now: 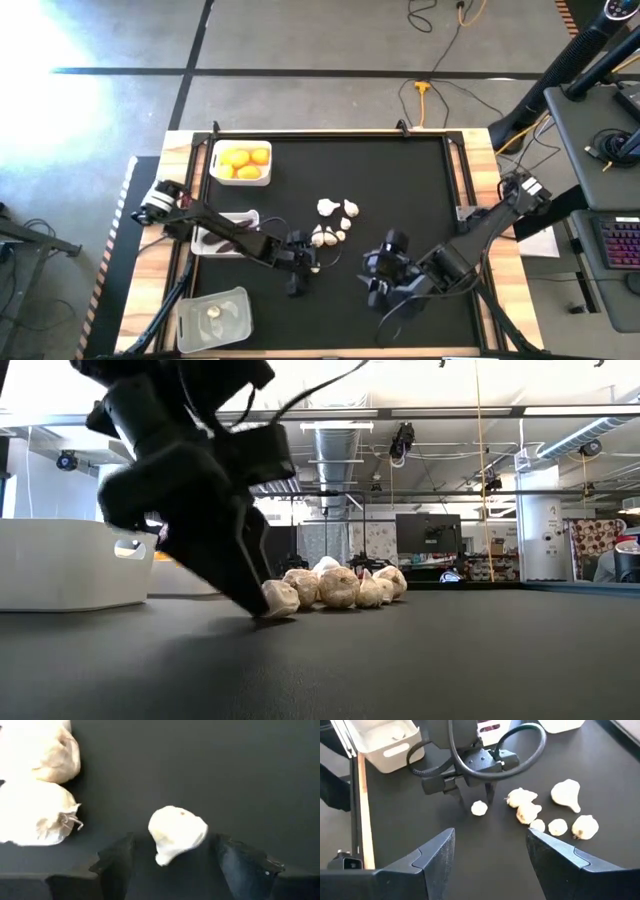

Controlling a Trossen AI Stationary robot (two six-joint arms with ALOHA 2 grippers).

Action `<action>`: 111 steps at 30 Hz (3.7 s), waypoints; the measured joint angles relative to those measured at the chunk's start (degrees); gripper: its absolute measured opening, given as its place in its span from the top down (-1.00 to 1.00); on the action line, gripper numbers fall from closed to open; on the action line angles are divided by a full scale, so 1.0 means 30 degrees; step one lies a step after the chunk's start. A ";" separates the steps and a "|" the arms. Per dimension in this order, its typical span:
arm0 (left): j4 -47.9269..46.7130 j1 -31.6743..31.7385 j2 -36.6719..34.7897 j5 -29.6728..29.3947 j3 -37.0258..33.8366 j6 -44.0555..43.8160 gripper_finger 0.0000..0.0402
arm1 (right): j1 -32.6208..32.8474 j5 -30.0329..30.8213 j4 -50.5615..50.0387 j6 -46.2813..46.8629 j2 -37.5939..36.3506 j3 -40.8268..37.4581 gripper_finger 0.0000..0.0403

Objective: Sort produce into baskets
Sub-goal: Put the garlic into the gray bin

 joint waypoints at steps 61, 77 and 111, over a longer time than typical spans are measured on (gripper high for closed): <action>-1.3690 -1.0789 -0.3688 0.6022 0.0843 -3.1304 0.43 | -0.2213 -0.0566 -0.1413 -0.5151 0.0192 -0.1071 -0.18; -1.9031 -0.9436 -0.5547 0.3473 0.5193 -2.9830 -0.33 | 0.1571 -0.1026 -0.2403 -0.3156 -0.4996 -0.1155 -0.18; -1.2162 0.4489 0.1808 0.0626 0.7725 -1.3926 -0.70 | 0.6303 0.0052 -0.3033 0.9870 -0.3488 -0.4459 -0.18</action>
